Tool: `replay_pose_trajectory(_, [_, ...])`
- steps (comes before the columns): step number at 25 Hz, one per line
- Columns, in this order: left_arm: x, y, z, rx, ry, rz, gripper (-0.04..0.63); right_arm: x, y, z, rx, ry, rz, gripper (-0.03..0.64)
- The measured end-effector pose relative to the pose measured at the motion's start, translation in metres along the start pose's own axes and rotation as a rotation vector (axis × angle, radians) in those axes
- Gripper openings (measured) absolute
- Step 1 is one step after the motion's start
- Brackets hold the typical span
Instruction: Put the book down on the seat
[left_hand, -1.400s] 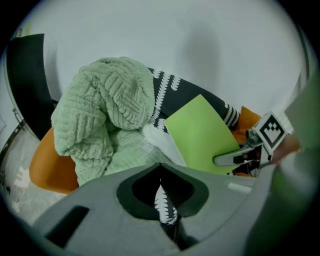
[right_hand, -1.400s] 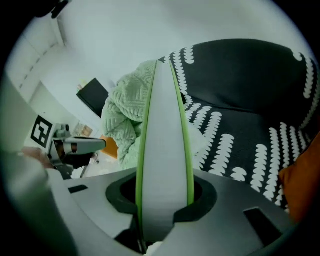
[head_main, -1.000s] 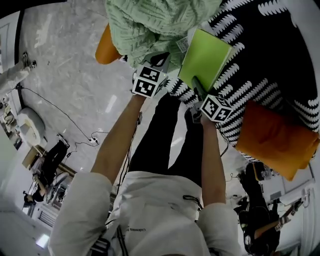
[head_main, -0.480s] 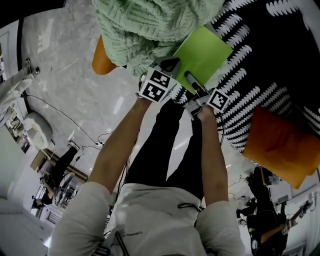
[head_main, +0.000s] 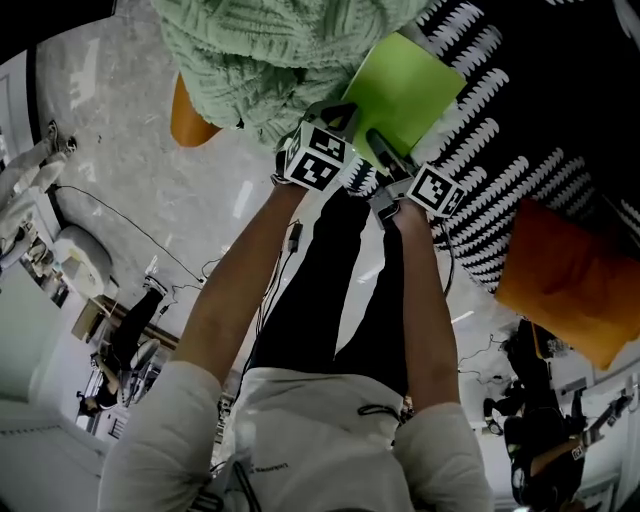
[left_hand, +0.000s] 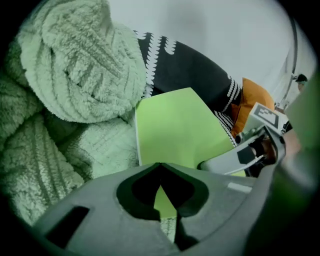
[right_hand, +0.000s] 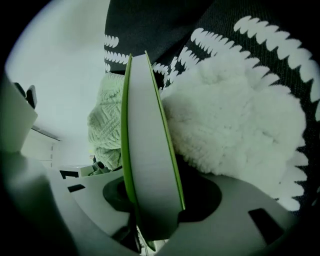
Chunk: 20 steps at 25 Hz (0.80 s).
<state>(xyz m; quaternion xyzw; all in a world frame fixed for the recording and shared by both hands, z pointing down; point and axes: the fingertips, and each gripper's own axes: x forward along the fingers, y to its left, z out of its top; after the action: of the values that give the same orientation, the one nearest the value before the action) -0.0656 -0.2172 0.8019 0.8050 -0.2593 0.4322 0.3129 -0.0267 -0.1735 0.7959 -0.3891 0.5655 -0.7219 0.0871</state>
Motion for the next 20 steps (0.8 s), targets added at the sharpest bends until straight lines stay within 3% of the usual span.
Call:
replay_pose_trajectory(5, [-0.005, 0.003, 0.001, -0.084, -0.009, -0.01, 0.009, -0.01, -0.003, -0.005, 0.011, -0.015, -0.04, 0.187])
replay_pose_trajectory(20, [0.0, 0.007, 0.001, -0.098, -0.038, 0.03, 0.009, -0.041, -0.017, -0.002, 0.026, -0.045, -0.091, 0.19])
